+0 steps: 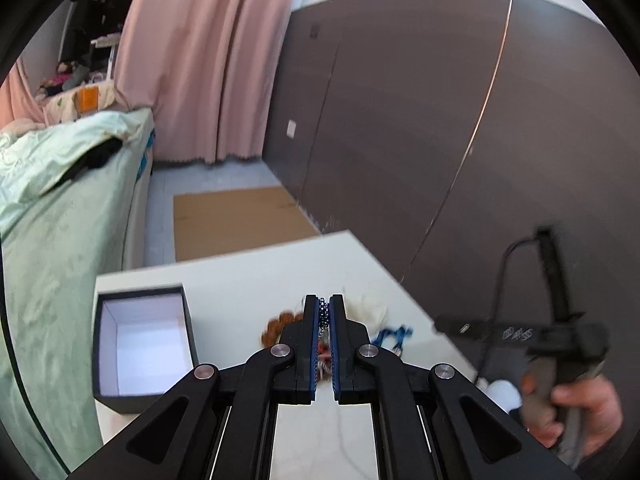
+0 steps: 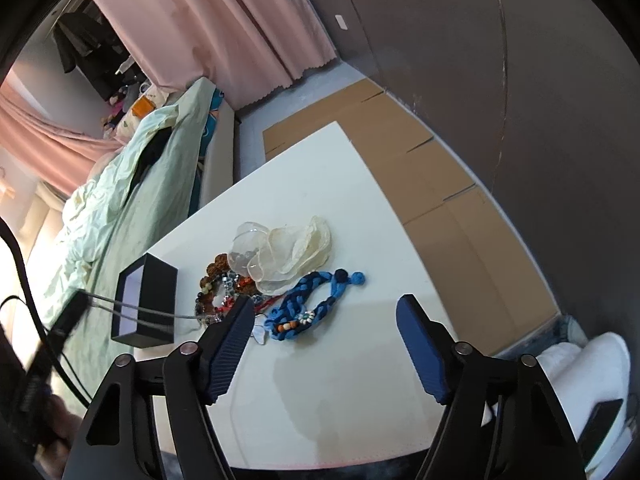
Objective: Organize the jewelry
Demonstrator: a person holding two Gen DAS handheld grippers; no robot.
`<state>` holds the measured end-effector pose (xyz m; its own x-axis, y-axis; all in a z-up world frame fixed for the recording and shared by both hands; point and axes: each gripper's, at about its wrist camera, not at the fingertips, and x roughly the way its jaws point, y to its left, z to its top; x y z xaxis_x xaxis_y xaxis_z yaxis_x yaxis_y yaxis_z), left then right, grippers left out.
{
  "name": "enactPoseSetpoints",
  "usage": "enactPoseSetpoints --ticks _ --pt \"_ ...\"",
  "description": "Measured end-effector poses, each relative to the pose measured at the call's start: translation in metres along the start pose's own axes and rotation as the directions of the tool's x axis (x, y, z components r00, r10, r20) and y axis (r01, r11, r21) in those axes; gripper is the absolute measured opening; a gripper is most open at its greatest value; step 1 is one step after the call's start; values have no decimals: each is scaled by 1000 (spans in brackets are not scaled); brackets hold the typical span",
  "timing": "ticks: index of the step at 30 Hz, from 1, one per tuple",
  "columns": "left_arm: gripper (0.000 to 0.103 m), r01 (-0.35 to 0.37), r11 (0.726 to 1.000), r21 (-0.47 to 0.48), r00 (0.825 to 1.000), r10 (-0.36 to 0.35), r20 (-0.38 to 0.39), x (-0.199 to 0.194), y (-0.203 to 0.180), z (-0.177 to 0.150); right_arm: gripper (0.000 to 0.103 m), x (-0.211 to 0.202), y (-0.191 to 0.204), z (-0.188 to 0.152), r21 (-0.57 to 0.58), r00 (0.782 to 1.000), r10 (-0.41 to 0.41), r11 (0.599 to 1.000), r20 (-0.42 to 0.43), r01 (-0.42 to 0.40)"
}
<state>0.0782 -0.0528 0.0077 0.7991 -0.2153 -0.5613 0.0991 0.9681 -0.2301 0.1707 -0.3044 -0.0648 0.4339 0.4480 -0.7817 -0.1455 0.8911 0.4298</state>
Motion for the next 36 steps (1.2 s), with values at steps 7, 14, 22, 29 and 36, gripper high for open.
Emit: enactPoseSetpoints --ticks 7,14,22,29,36 --pt "5 -4 1000 -24 996 6 85 -27 3 29 57 26 -1 3 52 993 86 995 -84 -82" --pt "5 -16 1000 -7 990 17 142 -49 -3 52 45 54 -11 7 127 985 79 990 -151 -59" --pt "5 -42 998 38 981 34 192 -71 -12 70 39 72 0 -3 127 981 55 991 -184 -32" --pt "5 -68 996 57 971 52 235 -93 -16 91 8 64 4 -1 136 987 109 986 -117 -93" --pt "5 -107 990 88 955 78 286 -117 -21 111 8 42 21 7 109 974 225 969 -20 -222"
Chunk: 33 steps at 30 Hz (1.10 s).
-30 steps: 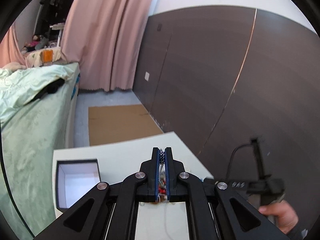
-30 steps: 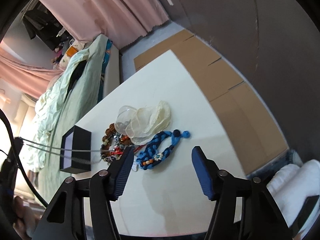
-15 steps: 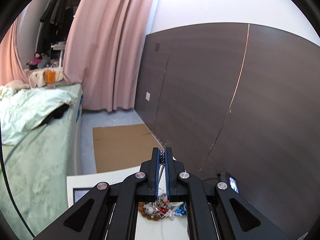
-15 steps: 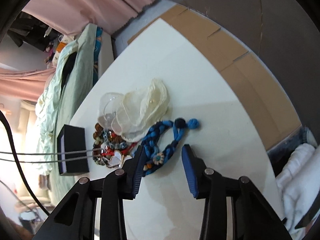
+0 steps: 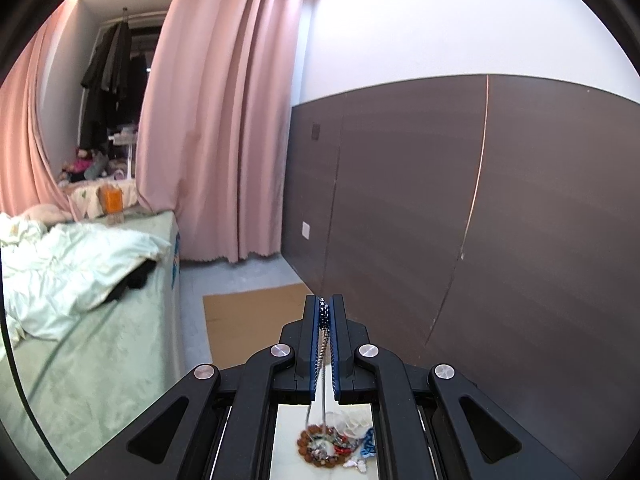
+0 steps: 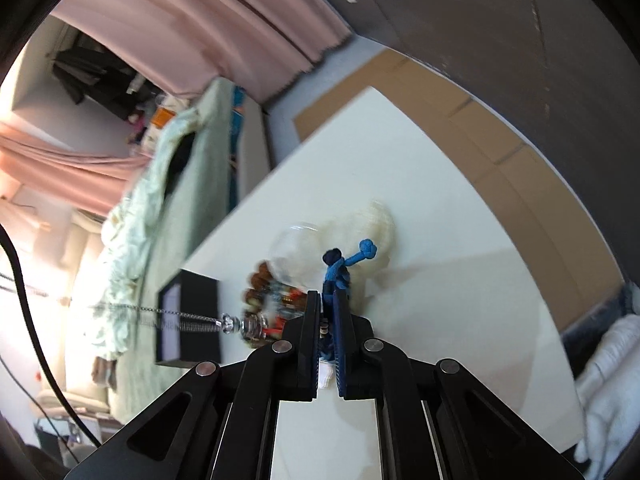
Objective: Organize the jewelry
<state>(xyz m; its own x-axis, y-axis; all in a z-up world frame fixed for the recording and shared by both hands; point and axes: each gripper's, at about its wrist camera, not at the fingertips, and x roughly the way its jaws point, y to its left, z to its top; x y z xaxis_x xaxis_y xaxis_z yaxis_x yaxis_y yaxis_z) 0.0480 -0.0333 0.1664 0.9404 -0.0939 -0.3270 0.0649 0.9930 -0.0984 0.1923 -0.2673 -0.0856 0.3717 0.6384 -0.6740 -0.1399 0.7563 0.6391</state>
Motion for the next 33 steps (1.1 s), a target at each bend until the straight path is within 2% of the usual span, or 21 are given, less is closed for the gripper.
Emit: enactPoseSetpoints --ticks 8,16,24,33 --pt "5 -51 998 23 998 50 46 -12 11 20 7 -13 24 0 -37 989 138 990 54 -137" --pt "5 -119 993 27 990 116 82 -24 34 35 8 -14 62 -4 -115 959 274 957 71 -265" --pt "5 -181 983 10 979 179 97 -22 58 38 8 2 84 -6 -157 938 344 930 49 -333" --pt "5 -188 982 -13 982 188 31 11 78 18 8 17 88 4 -146 932 361 925 47 -351"
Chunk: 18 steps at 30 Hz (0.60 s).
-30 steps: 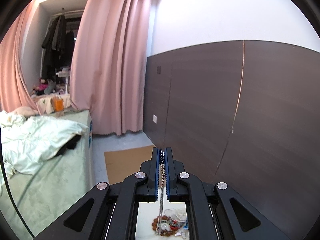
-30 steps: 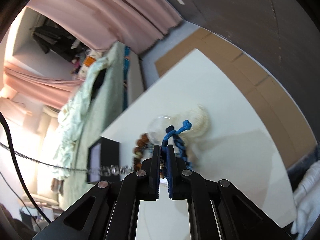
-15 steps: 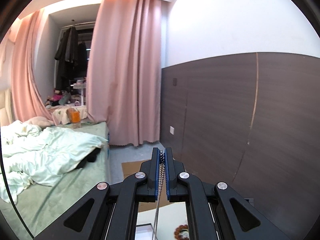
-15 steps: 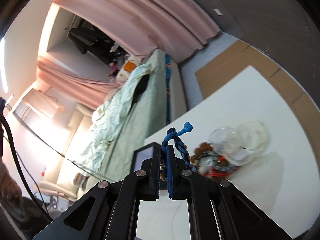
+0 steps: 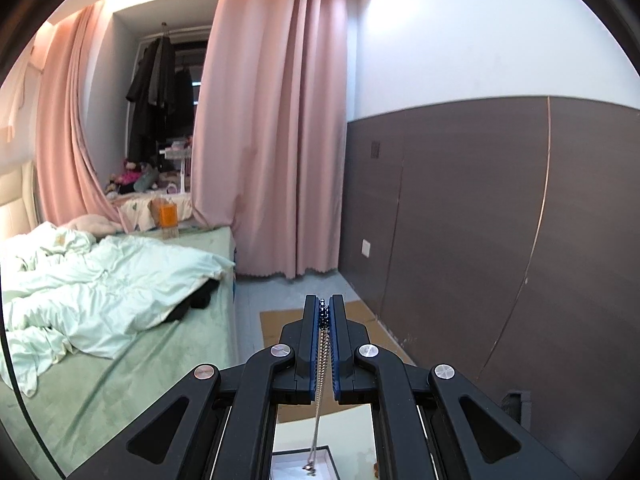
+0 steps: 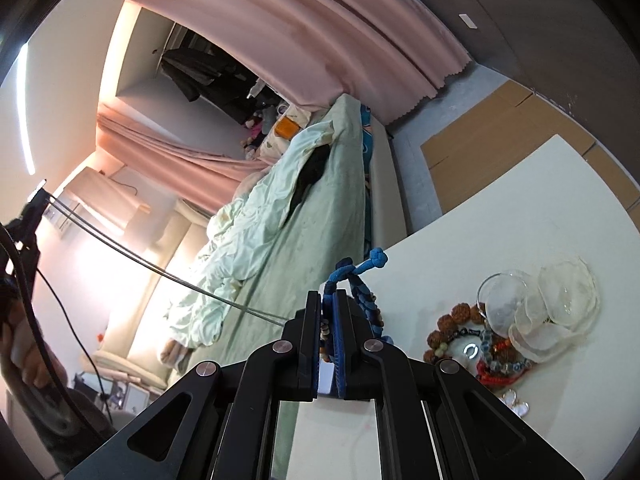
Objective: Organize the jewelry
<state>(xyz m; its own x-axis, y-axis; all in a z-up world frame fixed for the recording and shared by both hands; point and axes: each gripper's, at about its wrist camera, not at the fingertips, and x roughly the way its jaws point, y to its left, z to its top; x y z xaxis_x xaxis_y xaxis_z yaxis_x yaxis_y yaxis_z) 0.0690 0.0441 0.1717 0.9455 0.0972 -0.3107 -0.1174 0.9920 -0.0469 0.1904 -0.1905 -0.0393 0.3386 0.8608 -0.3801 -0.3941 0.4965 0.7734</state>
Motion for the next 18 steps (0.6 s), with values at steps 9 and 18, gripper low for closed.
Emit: enactPoseSetpoints --ticks 9,18 --pt "5 -25 998 -61 997 20 -77 35 17 -41 8 14 -2 6 -4 999 29 1000 -19 -29" --pt "5 -13 980 -200 978 -29 -204 62 33 -102 8 21 3 1 -13 998 42 999 -36 -42"
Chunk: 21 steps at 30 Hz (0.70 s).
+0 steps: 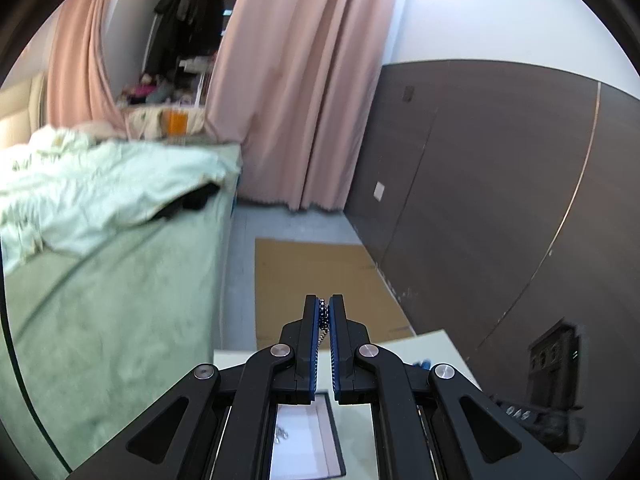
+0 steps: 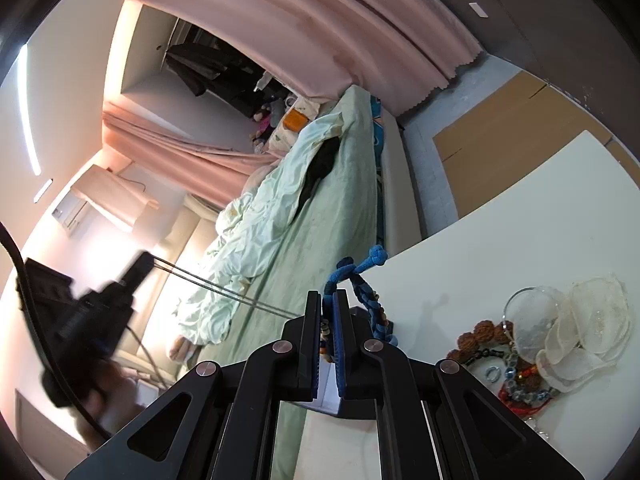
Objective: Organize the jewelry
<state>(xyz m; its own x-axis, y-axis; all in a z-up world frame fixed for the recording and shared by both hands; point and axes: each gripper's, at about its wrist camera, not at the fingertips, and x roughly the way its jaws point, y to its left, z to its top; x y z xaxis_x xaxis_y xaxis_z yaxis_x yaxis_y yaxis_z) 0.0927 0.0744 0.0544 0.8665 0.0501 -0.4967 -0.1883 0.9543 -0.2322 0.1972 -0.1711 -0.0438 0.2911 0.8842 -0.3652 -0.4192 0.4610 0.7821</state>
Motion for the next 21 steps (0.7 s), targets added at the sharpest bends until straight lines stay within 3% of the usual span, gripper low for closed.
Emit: enactPoseSetpoints --ticks 10,15,21 --pt "5 44 994 -101 993 -55 -107 34 23 -37 7 14 9 -14 -37 999 -32 999 -34 31" --pt "5 75 992 -101 987 -89 -135 39 27 -44 7 24 15 -20 -57 999 -38 998 -37 36" --pt "8 83 979 -184 961 -127 -244 51 46 -53 7 37 27 -28 -79 999 -16 997 -51 12"
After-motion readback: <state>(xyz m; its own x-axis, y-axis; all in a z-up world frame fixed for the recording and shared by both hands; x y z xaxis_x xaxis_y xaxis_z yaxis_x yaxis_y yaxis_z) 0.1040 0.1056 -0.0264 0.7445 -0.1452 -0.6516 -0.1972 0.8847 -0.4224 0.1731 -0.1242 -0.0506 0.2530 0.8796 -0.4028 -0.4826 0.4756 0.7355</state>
